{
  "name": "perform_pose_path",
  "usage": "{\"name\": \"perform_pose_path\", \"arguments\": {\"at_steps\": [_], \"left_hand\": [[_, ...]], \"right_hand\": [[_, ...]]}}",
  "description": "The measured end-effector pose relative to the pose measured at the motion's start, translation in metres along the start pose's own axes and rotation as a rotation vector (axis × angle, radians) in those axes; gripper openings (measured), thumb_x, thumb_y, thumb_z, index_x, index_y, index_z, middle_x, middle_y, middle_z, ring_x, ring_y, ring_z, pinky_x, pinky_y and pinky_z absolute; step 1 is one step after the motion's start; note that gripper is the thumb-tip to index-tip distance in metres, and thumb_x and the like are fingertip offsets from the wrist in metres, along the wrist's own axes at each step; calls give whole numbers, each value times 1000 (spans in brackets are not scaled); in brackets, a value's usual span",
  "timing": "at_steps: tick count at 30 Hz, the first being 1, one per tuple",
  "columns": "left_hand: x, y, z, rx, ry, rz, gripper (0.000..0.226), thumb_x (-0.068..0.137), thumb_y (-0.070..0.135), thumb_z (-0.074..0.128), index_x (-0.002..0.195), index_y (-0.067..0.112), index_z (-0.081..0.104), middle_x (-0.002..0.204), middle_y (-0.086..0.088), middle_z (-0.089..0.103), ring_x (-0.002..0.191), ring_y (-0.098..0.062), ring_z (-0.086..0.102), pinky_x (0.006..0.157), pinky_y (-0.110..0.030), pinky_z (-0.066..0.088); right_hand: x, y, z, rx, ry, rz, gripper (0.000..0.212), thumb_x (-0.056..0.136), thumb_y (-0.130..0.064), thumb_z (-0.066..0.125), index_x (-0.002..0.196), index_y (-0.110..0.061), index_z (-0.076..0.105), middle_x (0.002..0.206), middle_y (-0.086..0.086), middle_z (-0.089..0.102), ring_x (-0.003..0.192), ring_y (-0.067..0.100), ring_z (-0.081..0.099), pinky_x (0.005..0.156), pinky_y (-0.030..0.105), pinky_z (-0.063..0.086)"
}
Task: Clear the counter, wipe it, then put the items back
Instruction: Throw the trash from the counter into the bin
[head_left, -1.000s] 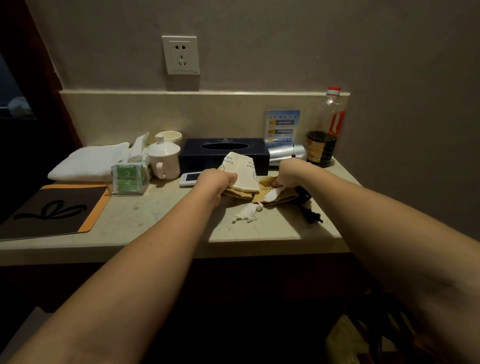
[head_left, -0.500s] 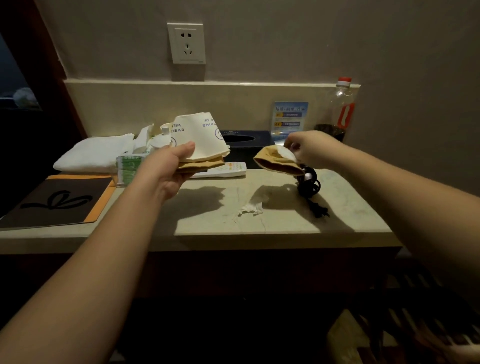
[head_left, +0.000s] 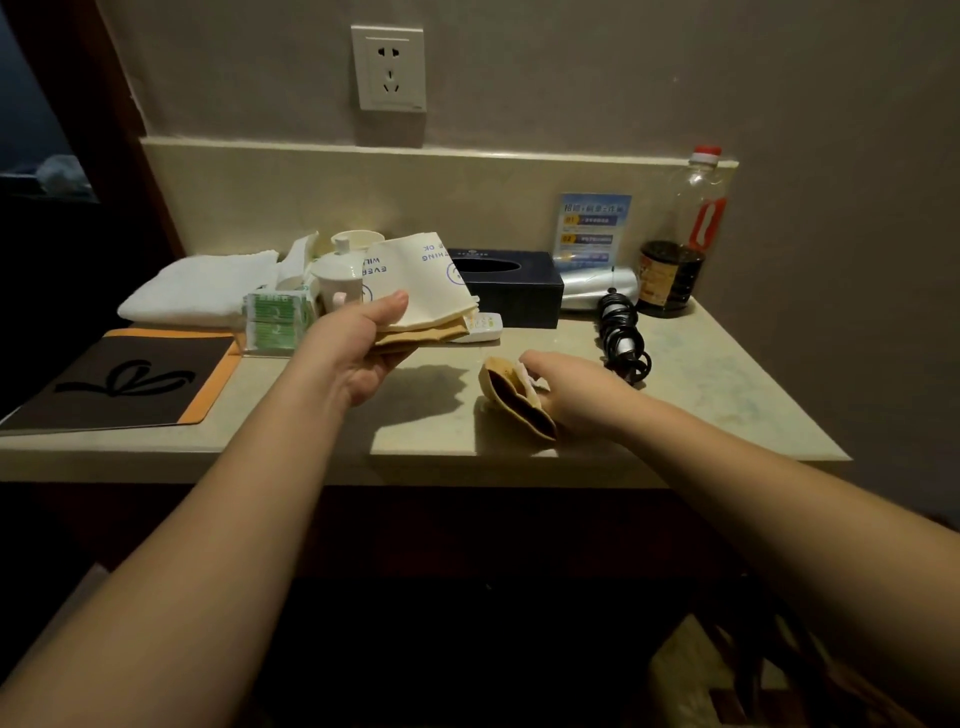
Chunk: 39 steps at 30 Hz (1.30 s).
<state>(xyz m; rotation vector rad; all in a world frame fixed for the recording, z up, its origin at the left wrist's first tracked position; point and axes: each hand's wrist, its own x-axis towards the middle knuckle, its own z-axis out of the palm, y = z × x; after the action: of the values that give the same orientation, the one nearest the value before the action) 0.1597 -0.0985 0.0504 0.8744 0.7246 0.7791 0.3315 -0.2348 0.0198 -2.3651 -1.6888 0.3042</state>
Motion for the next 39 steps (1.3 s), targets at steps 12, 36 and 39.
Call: {"name": "perform_pose_path", "arguments": {"at_steps": [12, 36, 39], "left_hand": [[-6, -2, 12, 28, -6, 10, 6, 91, 6, 64, 96, 8, 62, 92, -8, 72, 84, -21, 71, 81, -36, 59], [-174, -244, 186, 310, -421, -255, 26, 92, 10, 60, 117, 7, 62, 106, -11, 74, 90, -22, 72, 72, -28, 59], [-192, -294, 197, 392, -408, -333, 28, 90, 12, 63, 119, 9, 61, 106, -10, 74, 96, -24, 72, 78, -33, 57]], "right_hand": [[-8, 17, -28, 133, 171, 17, 7, 95, -30, 54, 98, -24, 53, 90, -7, 62, 78, 7, 58, 62, 22, 46], [-348, 220, 24, 655, 444, 649, 14, 91, -25, 60, 101, -34, 56, 85, -16, 62, 74, 1, 55, 68, 24, 47], [-386, 245, 48, 691, 376, 735, 26, 91, -12, 53, 94, -38, 52, 83, 0, 67, 70, 20, 62, 71, 40, 53]]}}
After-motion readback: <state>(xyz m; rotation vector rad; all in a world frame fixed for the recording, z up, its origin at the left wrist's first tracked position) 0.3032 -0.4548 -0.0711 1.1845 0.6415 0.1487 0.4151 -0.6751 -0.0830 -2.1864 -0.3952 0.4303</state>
